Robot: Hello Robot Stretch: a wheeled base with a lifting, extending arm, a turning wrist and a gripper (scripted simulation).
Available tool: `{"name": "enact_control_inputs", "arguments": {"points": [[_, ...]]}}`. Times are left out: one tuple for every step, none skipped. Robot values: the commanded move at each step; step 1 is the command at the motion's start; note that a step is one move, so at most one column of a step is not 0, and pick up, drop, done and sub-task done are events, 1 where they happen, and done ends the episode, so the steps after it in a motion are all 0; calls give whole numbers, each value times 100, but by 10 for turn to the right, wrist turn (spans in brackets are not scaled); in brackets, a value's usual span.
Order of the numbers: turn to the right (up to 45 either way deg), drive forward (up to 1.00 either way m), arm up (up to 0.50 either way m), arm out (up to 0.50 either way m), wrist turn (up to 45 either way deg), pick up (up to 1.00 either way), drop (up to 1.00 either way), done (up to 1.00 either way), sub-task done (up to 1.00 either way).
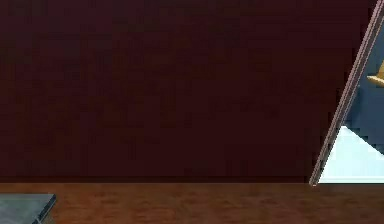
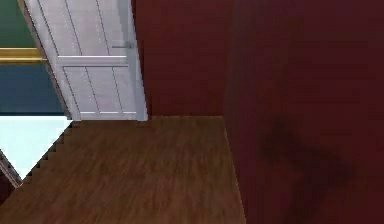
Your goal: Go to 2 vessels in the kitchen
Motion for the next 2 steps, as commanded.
{"name": "enact_control_inputs", "arguments": {"points": [[0, 60, 0, 0, 0, 0, 0, 0, 0], [-420, 0, 0, 0, 0, 0, 0, 0, 0]]}}
